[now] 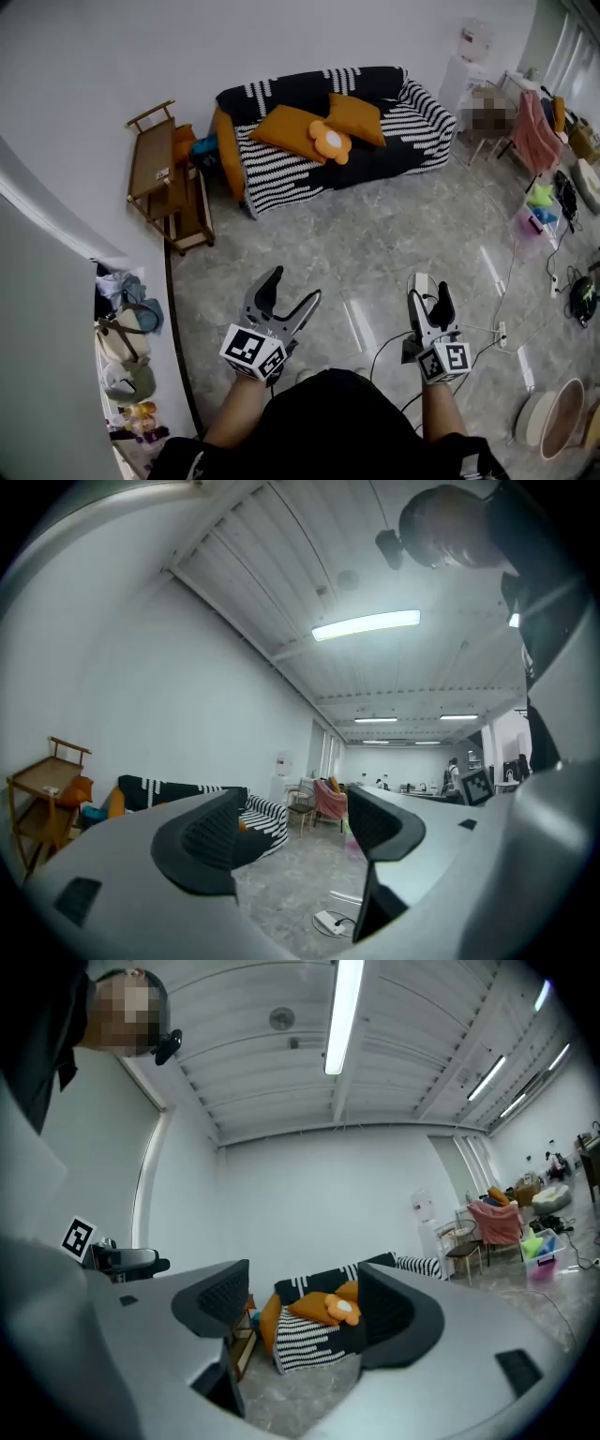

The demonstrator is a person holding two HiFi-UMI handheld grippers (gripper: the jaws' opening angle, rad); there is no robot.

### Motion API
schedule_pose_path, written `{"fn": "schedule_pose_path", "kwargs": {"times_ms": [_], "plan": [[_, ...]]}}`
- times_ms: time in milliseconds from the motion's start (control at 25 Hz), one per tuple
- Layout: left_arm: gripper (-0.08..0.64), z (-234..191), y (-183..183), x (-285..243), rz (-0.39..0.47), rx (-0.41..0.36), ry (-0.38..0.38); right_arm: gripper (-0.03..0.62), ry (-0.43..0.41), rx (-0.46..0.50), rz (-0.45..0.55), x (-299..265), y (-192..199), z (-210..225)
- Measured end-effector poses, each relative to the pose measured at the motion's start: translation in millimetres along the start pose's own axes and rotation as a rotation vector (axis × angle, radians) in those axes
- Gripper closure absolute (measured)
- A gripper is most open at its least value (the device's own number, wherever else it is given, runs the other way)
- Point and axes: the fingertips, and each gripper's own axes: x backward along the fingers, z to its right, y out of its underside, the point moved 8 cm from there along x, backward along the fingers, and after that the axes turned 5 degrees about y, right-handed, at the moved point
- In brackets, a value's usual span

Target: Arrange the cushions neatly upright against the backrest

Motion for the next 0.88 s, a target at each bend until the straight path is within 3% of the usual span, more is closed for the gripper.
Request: {"fn": "schedule_pose_path", "kwargs": {"times_ms": [120, 280, 640, 880], "plan": [[0.186, -8.0, -5.5, 19.3, 0.020, -0.007, -0.036, 0.210, -0.014, 0.031, 0.034, -1.6, -1.7, -23.2], [0.178, -26.0, 1.3, 44.3, -0.003, 0.002, -0.063, 0.209, -0.034, 0.046, 0.029, -1.8, 2.9, -43.6], [0.178, -45.8, 9.0, 51.4, -0.042, 0.010, -0.091, 0.210, 0.013, 0.080, -0.002, 4.8, -1.0, -46.8], [0.179, -59.0, 9.0, 15.5, -0.072, 0.000, -0.085, 0.212, -0.002, -0.052, 0.037, -26.9, -6.1, -19.5]]}}
